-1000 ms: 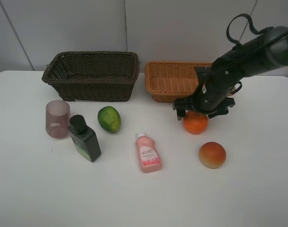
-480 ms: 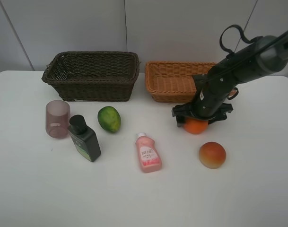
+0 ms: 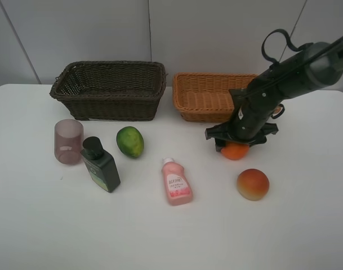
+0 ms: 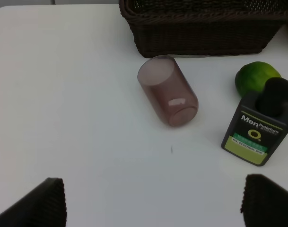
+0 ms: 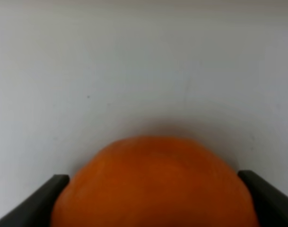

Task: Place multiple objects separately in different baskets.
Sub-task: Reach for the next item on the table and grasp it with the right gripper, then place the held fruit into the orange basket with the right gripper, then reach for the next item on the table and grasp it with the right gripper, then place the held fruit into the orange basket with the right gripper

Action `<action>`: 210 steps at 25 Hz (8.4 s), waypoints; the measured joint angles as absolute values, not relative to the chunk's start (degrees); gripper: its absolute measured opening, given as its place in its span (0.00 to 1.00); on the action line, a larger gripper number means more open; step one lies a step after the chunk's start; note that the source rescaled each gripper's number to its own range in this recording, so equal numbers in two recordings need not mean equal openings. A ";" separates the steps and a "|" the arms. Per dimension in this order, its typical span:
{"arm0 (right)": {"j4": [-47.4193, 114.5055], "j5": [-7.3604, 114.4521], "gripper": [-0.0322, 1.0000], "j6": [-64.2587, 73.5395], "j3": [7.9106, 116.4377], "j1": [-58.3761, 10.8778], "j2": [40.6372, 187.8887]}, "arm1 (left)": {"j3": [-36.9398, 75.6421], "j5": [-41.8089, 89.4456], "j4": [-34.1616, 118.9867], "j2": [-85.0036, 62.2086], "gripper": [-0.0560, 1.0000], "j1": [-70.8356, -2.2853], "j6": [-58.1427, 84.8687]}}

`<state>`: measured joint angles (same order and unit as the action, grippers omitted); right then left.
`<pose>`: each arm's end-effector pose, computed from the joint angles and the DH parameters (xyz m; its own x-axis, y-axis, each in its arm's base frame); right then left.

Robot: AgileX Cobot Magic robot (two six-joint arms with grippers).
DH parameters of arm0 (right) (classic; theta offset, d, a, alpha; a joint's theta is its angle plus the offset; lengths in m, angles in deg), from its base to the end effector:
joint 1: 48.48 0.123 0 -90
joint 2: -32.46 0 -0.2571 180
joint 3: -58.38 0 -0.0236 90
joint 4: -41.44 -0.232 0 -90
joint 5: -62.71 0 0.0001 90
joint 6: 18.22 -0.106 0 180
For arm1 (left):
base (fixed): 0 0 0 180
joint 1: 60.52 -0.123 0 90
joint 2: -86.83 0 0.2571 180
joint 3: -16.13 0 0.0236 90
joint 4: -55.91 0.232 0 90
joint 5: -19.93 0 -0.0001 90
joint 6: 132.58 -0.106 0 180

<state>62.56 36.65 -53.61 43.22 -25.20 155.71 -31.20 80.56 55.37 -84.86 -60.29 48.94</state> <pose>0.3219 0.1202 0.0801 -0.9403 -0.1037 -0.3241 -0.0879 0.9941 -0.0631 0.0188 -0.0009 0.2636 -0.4427 -0.0294 -0.8962 -0.0024 0.9995 -0.0316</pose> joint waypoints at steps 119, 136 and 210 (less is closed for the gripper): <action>48.50 16.26 1.00 -36.84 44.00 -28.57 137.63 | -31.20 80.56 55.37 -84.90 0.92 -60.29 48.94; 41.88 25.66 1.00 -40.08 28.96 -27.91 137.03 | -31.20 80.56 55.37 -84.90 0.92 -60.29 48.94; 41.82 26.79 0.24 -39.63 28.83 -27.14 146.67 | -31.20 80.56 55.37 -84.90 0.92 -60.29 48.94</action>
